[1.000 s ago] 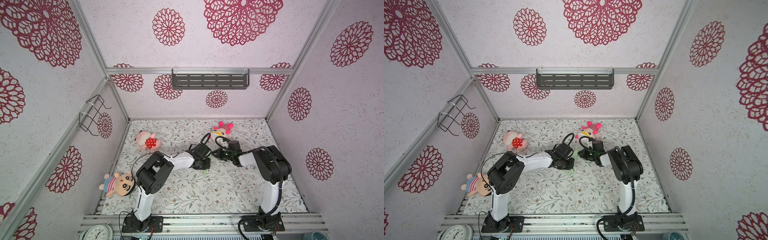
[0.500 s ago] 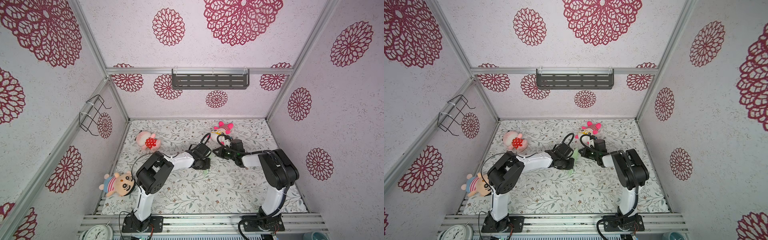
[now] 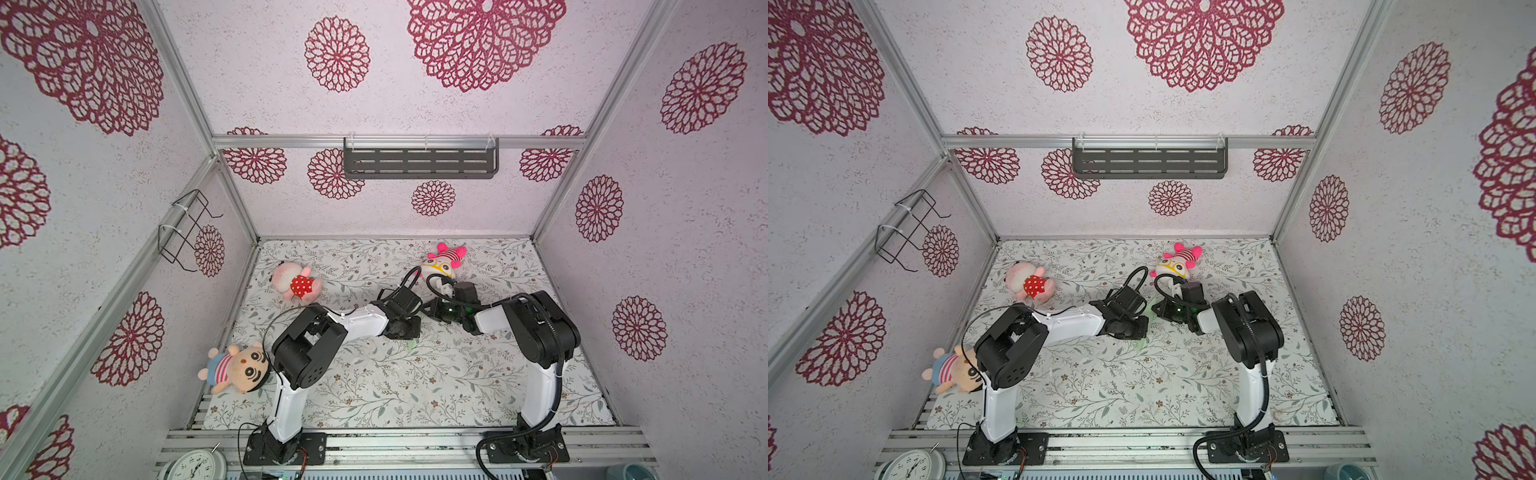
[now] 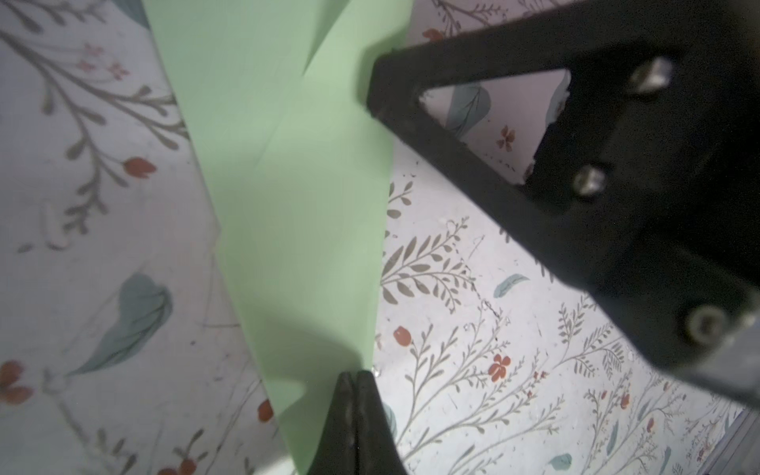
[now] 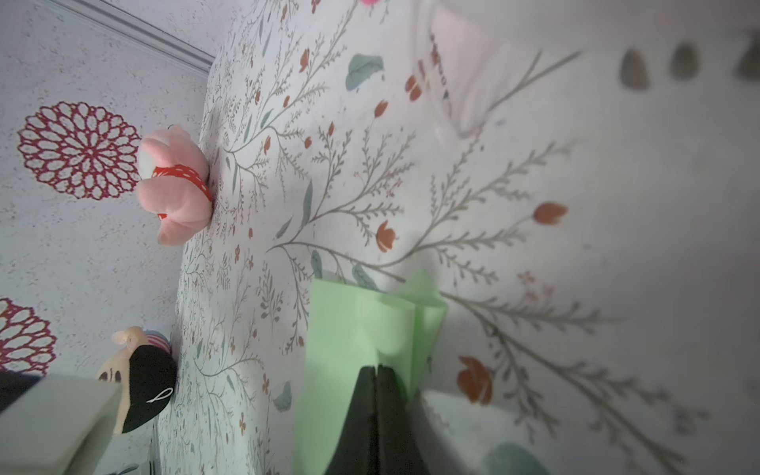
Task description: Fold a paper plane with a square sheet of paper (pick it up from the middle)
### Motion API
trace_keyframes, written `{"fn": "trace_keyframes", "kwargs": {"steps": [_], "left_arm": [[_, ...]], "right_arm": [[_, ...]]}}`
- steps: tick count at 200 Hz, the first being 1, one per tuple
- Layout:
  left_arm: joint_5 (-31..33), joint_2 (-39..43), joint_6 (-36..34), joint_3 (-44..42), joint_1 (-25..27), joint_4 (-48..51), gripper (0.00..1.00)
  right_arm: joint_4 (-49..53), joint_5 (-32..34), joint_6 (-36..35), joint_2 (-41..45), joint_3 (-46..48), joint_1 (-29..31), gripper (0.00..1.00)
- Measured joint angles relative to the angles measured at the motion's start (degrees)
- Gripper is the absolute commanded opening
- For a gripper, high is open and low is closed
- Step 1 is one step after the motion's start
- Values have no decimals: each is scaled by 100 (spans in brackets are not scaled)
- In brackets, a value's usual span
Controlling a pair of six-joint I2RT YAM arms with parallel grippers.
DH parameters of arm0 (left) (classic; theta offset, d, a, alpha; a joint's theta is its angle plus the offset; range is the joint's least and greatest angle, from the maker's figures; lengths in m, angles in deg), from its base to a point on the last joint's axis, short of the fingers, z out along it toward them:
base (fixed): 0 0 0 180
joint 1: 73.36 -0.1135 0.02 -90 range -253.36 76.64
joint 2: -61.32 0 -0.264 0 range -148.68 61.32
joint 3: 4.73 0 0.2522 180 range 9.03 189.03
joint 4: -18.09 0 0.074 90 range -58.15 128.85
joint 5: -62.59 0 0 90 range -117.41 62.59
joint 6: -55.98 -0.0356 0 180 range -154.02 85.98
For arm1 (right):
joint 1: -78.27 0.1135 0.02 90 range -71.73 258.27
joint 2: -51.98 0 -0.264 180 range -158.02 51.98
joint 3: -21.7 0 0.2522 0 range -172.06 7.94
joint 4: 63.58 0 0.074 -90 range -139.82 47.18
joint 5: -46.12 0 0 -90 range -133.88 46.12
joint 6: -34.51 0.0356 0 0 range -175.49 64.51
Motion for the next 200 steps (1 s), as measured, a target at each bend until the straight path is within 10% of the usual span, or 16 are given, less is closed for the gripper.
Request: {"fn": "trace_keyframes", "kwargs": {"steps": [200], "left_arm": [[2, 22, 0, -55, 0, -72, 0]], "right_arm": [[-33, -468, 13, 697, 597, 195, 7]]}}
